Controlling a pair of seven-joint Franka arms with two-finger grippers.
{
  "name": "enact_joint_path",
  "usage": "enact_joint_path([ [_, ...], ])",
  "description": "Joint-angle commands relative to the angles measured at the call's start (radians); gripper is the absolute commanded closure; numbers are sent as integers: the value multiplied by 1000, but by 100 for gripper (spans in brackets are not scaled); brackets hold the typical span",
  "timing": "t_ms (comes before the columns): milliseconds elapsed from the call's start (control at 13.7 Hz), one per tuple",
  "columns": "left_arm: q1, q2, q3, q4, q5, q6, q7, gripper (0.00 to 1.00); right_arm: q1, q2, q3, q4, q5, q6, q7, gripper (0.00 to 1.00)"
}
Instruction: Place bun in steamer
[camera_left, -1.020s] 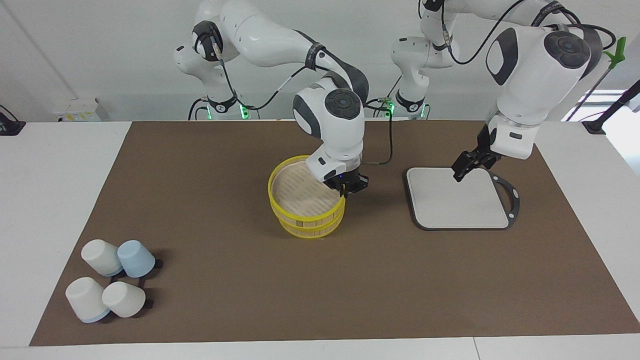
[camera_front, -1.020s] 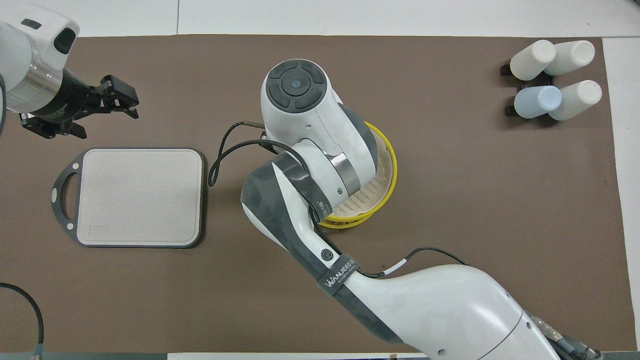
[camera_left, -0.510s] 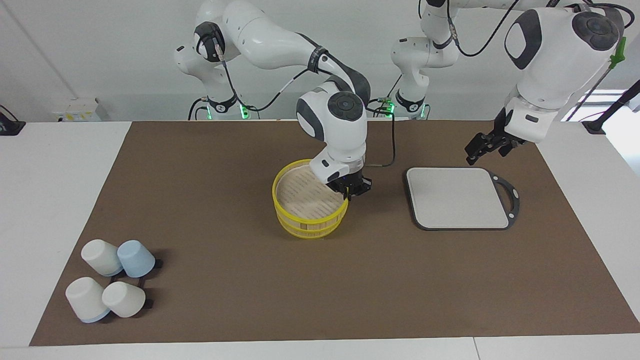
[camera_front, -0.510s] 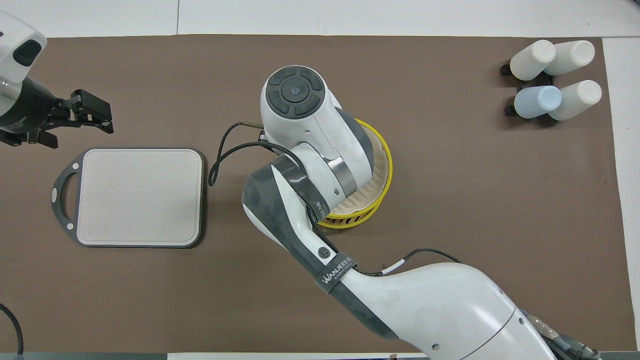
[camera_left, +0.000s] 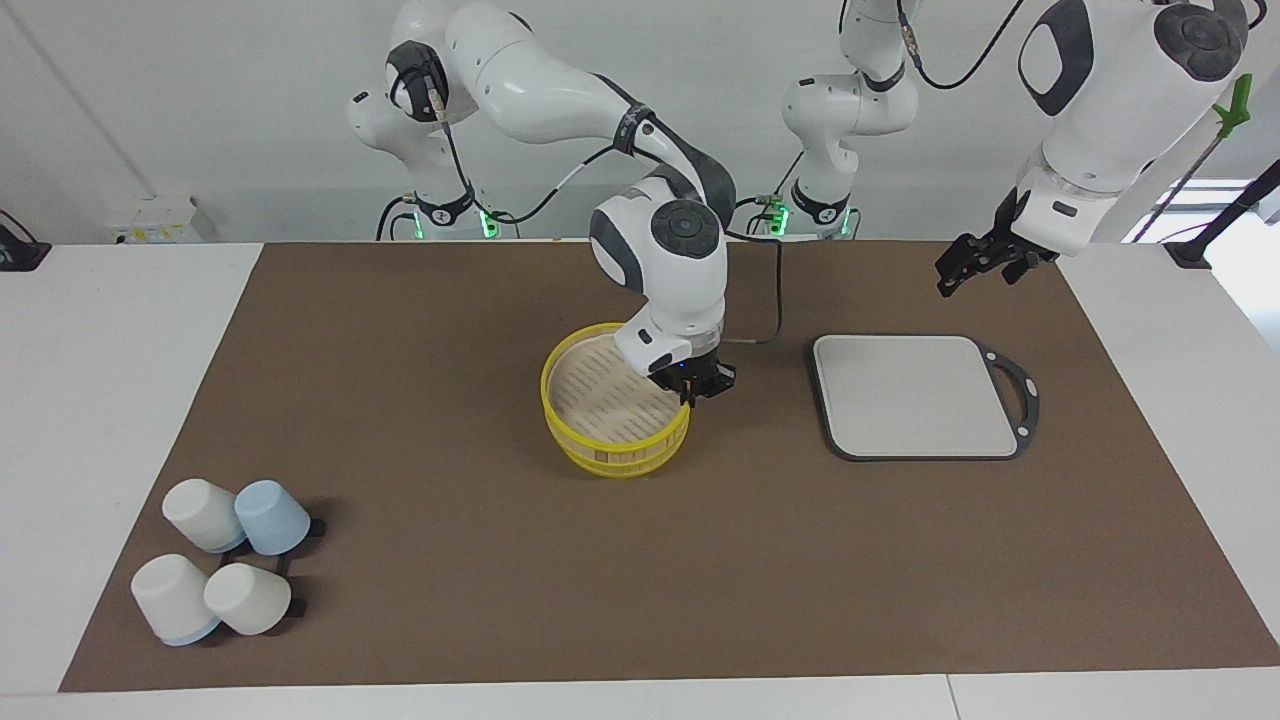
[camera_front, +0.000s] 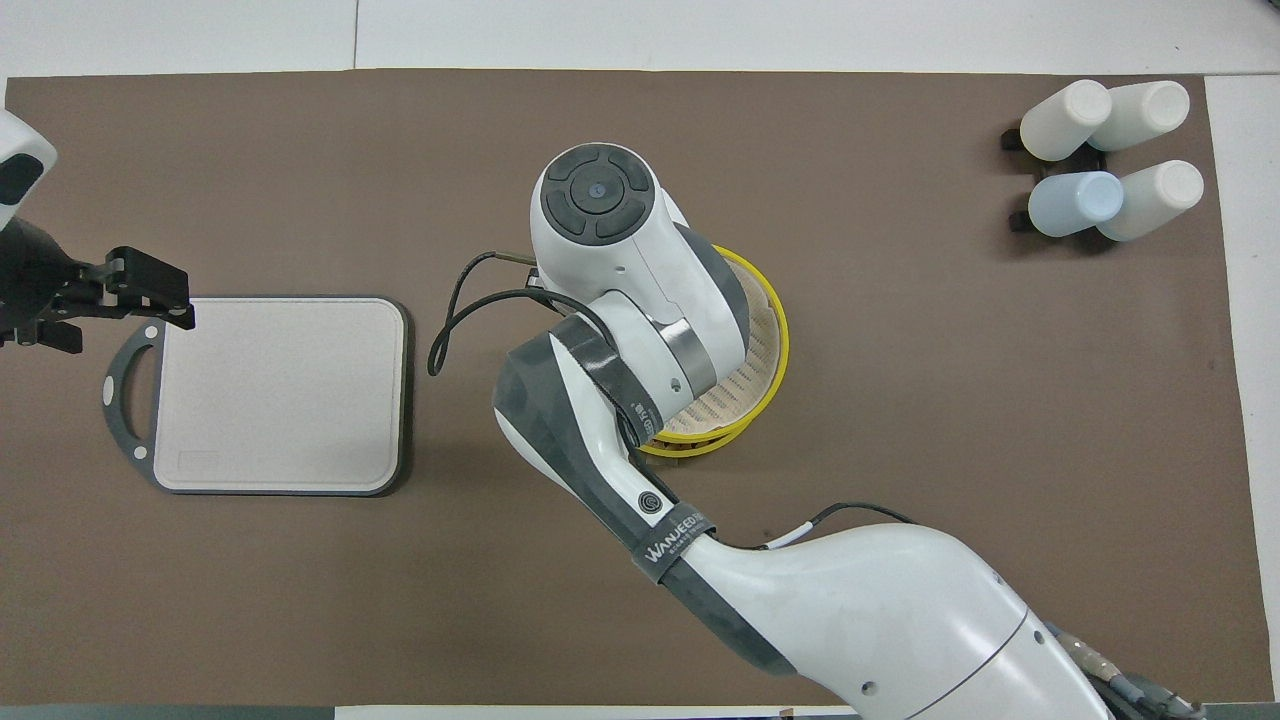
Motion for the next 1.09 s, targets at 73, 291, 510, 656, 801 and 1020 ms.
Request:
enact_joint_path([
  [73, 49, -40, -41, -65, 12, 5, 36, 0, 3, -37, 4, -50, 0, 9, 7, 100],
  [291, 52, -44, -45, -73, 12, 6, 43, 0, 6, -37, 4, -48, -1, 9, 7, 100],
  [510, 52, -47, -50, -72, 12, 6, 44, 0, 6, -39, 4, -51, -3, 6, 7, 100],
  [656, 55, -67, -48, -77, 12, 5, 92, 0, 8, -43, 4, -53, -3, -2, 7, 100],
  [801, 62, -74, -48, -85, 12, 6, 92, 0, 18, -45, 4, -51, -1, -6, 13, 100],
  [1020, 62, -81, -48, -88, 12, 11, 93, 0, 23, -46, 4, -54, -1, -3, 13, 100],
])
